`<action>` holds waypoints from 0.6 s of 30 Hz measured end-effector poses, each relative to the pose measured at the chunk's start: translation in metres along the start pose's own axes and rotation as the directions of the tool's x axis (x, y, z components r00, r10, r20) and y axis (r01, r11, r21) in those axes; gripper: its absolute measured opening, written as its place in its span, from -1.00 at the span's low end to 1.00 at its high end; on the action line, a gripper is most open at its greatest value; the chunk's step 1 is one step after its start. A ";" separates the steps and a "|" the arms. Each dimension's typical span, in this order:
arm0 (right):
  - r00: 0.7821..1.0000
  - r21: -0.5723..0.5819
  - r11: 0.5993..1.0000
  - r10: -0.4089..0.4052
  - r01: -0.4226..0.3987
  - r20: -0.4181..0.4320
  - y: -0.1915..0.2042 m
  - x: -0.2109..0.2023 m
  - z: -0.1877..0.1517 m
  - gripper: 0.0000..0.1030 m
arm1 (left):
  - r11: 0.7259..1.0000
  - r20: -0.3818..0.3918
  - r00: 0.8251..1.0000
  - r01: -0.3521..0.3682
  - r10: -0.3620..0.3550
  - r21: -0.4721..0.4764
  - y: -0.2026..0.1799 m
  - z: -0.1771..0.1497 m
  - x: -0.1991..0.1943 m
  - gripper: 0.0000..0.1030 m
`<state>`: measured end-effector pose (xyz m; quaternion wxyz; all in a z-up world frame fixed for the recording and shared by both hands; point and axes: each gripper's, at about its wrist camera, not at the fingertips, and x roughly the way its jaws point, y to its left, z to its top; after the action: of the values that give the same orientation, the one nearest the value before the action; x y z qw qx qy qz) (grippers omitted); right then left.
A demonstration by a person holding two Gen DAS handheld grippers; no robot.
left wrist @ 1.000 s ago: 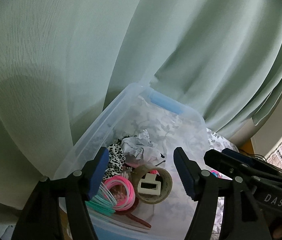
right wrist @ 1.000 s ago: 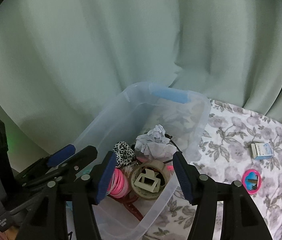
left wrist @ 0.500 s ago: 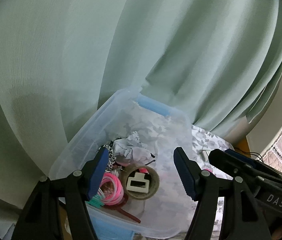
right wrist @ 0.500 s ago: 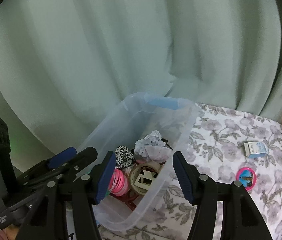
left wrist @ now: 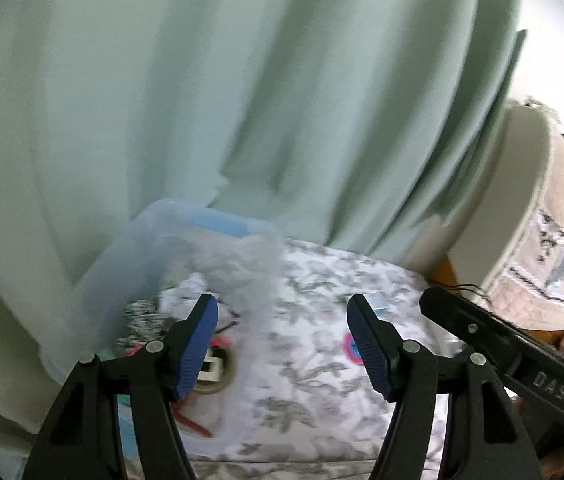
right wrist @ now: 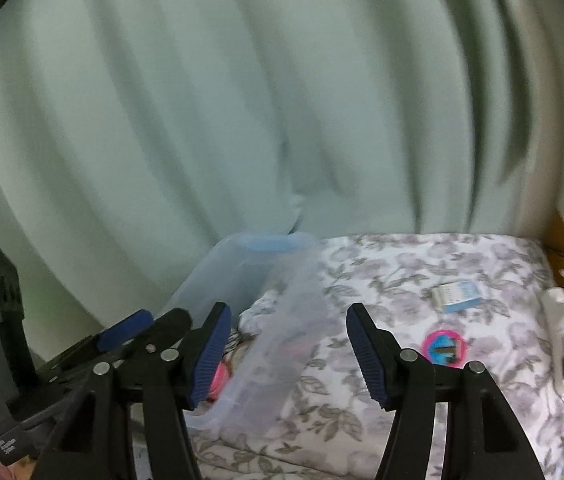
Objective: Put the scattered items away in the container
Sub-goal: 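Move both open grippers back over the pink compact and ear-drop box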
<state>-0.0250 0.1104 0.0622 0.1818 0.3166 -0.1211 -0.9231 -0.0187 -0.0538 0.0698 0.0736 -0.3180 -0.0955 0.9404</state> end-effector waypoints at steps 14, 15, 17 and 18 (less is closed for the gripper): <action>0.994 0.225 0.972 -0.088 0.072 0.064 -0.111 -0.042 -0.015 0.26 | 0.986 -0.105 0.992 0.089 -0.075 0.144 -0.085 -0.023 0.045 0.33; 0.993 0.243 0.966 -0.100 0.082 0.063 -0.119 -0.042 -0.015 0.26 | 0.981 -0.127 0.989 0.095 -0.074 0.168 -0.092 -0.028 0.051 0.33; 0.991 0.279 0.955 -0.124 0.104 0.054 -0.135 -0.041 -0.019 0.26 | 0.970 -0.167 0.984 0.102 -0.066 0.219 -0.105 -0.037 0.065 0.33; 0.990 0.292 0.950 -0.130 0.110 0.048 -0.141 -0.040 -0.020 0.26 | 0.966 -0.186 0.980 0.109 -0.066 0.235 -0.111 -0.043 0.073 0.33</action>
<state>-0.0197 0.2524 0.0200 0.0730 0.3156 -0.2411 -0.9148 -0.0416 0.0742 0.0189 0.1619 -0.3841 0.0140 0.9089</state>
